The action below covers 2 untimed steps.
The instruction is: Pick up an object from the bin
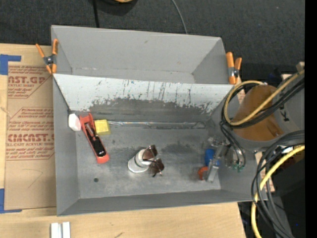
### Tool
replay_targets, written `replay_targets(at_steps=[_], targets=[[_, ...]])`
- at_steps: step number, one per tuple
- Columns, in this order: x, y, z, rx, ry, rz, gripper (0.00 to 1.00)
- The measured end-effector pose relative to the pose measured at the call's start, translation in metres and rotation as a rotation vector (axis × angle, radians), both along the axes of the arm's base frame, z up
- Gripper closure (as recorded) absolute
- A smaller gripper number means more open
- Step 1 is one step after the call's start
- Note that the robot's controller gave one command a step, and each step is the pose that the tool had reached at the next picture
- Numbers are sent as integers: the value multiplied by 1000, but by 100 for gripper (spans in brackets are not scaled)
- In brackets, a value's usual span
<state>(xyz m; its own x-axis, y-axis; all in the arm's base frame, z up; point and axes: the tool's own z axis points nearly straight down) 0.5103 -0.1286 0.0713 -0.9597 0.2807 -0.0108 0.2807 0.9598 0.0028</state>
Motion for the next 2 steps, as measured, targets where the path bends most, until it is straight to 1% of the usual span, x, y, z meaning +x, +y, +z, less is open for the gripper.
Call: replay_targets(at_steps=[1, 2], targets=[[0, -5, 0, 0, -1, -94, 0], [2, -8, 0, 1, -2, -77, 0]])
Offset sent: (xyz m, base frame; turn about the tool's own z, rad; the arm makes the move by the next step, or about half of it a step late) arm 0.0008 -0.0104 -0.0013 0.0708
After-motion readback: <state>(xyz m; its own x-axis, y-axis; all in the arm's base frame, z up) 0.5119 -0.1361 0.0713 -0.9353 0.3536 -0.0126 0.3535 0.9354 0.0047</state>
